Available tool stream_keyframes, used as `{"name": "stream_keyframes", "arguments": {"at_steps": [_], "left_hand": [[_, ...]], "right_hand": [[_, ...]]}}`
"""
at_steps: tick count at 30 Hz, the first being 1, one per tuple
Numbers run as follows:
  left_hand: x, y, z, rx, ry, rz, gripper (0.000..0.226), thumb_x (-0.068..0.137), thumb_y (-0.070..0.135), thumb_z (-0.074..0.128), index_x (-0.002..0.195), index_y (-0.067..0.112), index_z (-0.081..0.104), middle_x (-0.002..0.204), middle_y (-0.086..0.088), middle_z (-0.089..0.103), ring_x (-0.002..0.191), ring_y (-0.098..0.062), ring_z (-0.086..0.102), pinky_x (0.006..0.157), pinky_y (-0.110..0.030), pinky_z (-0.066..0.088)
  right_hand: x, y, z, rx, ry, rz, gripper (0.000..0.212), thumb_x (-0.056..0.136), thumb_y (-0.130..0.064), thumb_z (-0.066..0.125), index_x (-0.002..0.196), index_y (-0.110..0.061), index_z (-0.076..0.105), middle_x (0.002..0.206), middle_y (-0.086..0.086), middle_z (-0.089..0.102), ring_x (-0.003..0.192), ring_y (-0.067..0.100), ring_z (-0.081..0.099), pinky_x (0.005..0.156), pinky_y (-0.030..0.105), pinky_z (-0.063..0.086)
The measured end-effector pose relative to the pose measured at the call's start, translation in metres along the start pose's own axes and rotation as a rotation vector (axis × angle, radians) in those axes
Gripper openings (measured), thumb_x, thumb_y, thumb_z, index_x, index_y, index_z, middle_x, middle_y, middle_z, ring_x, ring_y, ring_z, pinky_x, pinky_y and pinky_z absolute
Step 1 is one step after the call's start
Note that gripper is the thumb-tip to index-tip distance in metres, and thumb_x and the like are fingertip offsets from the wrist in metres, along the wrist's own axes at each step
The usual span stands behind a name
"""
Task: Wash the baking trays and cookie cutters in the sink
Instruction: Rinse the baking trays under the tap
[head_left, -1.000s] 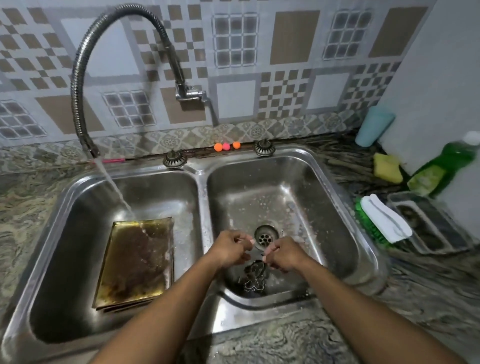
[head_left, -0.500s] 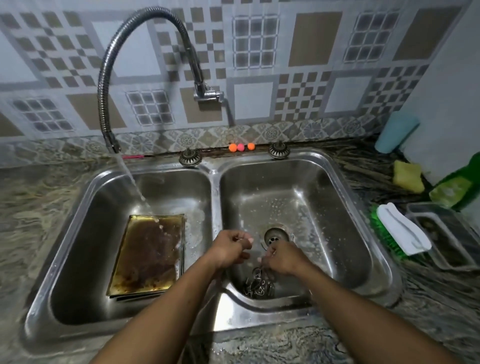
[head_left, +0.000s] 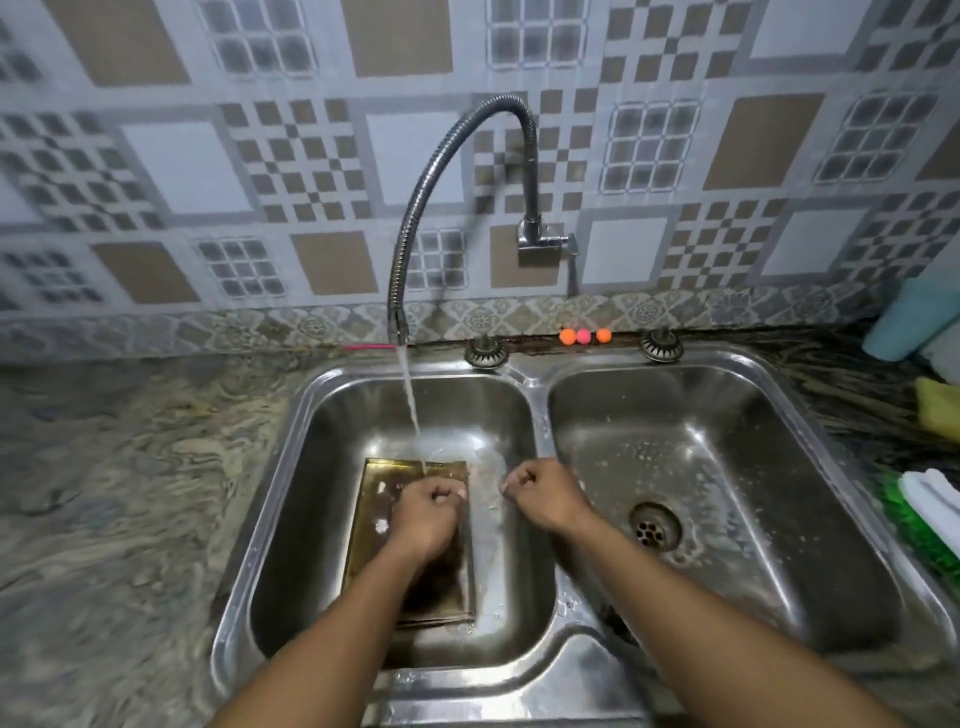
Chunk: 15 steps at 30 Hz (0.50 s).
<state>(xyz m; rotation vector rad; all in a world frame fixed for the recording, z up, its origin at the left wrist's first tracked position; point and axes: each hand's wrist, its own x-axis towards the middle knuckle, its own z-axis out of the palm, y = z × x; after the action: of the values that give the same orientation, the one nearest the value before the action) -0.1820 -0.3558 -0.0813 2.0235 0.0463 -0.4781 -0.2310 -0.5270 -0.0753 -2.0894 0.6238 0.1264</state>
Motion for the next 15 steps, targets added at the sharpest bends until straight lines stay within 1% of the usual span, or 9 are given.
{"name": "stream_keyframes", "arguments": {"at_steps": [3, 5, 6, 7, 8, 10, 11, 13, 15], "left_hand": [[0.013, -0.031, -0.035, 0.148, 0.097, -0.026, 0.007, 0.090, 0.021, 0.071, 0.092, 0.027, 0.073, 0.105, 0.005, 0.072, 0.105, -0.018, 0.065, 0.089, -0.025, 0.047], [0.024, -0.058, -0.054, 0.340, 0.163, -0.065, 0.023, 0.087, 0.034, 0.074, 0.110, 0.033, 0.071, 0.123, 0.004, 0.064, 0.119, -0.020, 0.057, 0.100, -0.034, 0.047], [0.029, -0.071, -0.062, 0.390, 0.170, -0.087, 0.032, 0.086, 0.037, 0.074, 0.117, 0.033, 0.068, 0.128, 0.003, 0.060, 0.121, -0.022, 0.055, 0.101, -0.036, 0.048], [0.033, -0.082, -0.069, 0.386, 0.158, -0.106, 0.038, 0.087, 0.037, 0.073, 0.124, 0.031, 0.065, 0.130, -0.001, 0.060, 0.117, -0.022, 0.056, 0.098, -0.035, 0.050], [0.035, -0.090, -0.074, 0.339, 0.132, -0.121, 0.040, 0.090, 0.033, 0.072, 0.128, 0.027, 0.062, 0.129, -0.004, 0.062, 0.108, -0.019, 0.059, 0.088, -0.028, 0.052], [0.037, -0.104, -0.078, 0.266, 0.086, -0.129, 0.037, 0.096, 0.022, 0.065, 0.132, 0.020, 0.058, 0.119, -0.004, 0.066, 0.084, -0.007, 0.057, 0.059, -0.008, 0.043], [0.037, -0.108, -0.078, 0.246, 0.088, -0.106, 0.035, 0.098, 0.019, 0.062, 0.132, 0.019, 0.058, 0.112, -0.001, 0.065, 0.077, 0.000, 0.053, 0.049, -0.007, 0.040], [0.037, -0.116, -0.074, 0.209, 0.145, -0.057, 0.030, 0.098, 0.018, 0.060, 0.128, 0.019, 0.061, 0.107, 0.003, 0.063, 0.078, 0.001, 0.054, 0.049, -0.008, 0.042], [0.036, -0.119, -0.072, 0.215, 0.216, -0.027, 0.029, 0.093, 0.020, 0.065, 0.122, 0.021, 0.064, 0.110, 0.001, 0.065, 0.094, -0.011, 0.062, 0.064, -0.014, 0.050]], "right_hand": [[0.008, 0.000, 0.053, 0.015, -0.047, 0.082, 0.008, 0.084, -0.016, 0.067, 0.078, -0.014, 0.071, 0.080, 0.000, 0.072, 0.077, 0.018, 0.066, 0.069, 0.025, 0.054], [0.014, 0.004, 0.084, -0.002, -0.054, 0.134, 0.007, 0.089, -0.013, 0.064, 0.091, -0.012, 0.070, 0.088, 0.001, 0.069, 0.078, 0.015, 0.061, 0.060, 0.021, 0.048], [0.017, 0.007, 0.098, -0.007, -0.056, 0.159, 0.008, 0.091, -0.012, 0.063, 0.096, -0.012, 0.068, 0.093, 0.001, 0.068, 0.081, 0.014, 0.059, 0.060, 0.020, 0.044], [0.020, 0.011, 0.113, -0.018, -0.053, 0.183, 0.007, 0.092, -0.013, 0.063, 0.098, -0.014, 0.066, 0.096, 0.001, 0.067, 0.084, 0.015, 0.058, 0.062, 0.021, 0.043], [0.022, 0.015, 0.124, -0.030, -0.041, 0.208, 0.007, 0.092, -0.015, 0.064, 0.098, -0.018, 0.064, 0.096, 0.000, 0.066, 0.085, 0.016, 0.058, 0.065, 0.024, 0.043], [0.026, 0.020, 0.143, -0.068, 0.023, 0.226, 0.007, 0.091, -0.018, 0.065, 0.097, -0.022, 0.063, 0.093, -0.001, 0.066, 0.084, 0.017, 0.059, 0.066, 0.024, 0.042], [0.029, 0.024, 0.151, -0.079, 0.061, 0.233, 0.007, 0.091, -0.018, 0.065, 0.095, -0.023, 0.064, 0.091, -0.002, 0.066, 0.083, 0.016, 0.060, 0.064, 0.024, 0.042], [0.034, 0.032, 0.161, -0.047, 0.131, 0.262, 0.010, 0.091, -0.015, 0.062, 0.088, -0.024, 0.064, 0.087, -0.003, 0.066, 0.081, 0.016, 0.061, 0.062, 0.025, 0.043], [0.038, 0.038, 0.164, 0.040, 0.197, 0.322, 0.015, 0.090, -0.014, 0.056, 0.080, -0.021, 0.064, 0.081, -0.003, 0.066, 0.081, 0.019, 0.062, 0.063, 0.030, 0.045]]}}
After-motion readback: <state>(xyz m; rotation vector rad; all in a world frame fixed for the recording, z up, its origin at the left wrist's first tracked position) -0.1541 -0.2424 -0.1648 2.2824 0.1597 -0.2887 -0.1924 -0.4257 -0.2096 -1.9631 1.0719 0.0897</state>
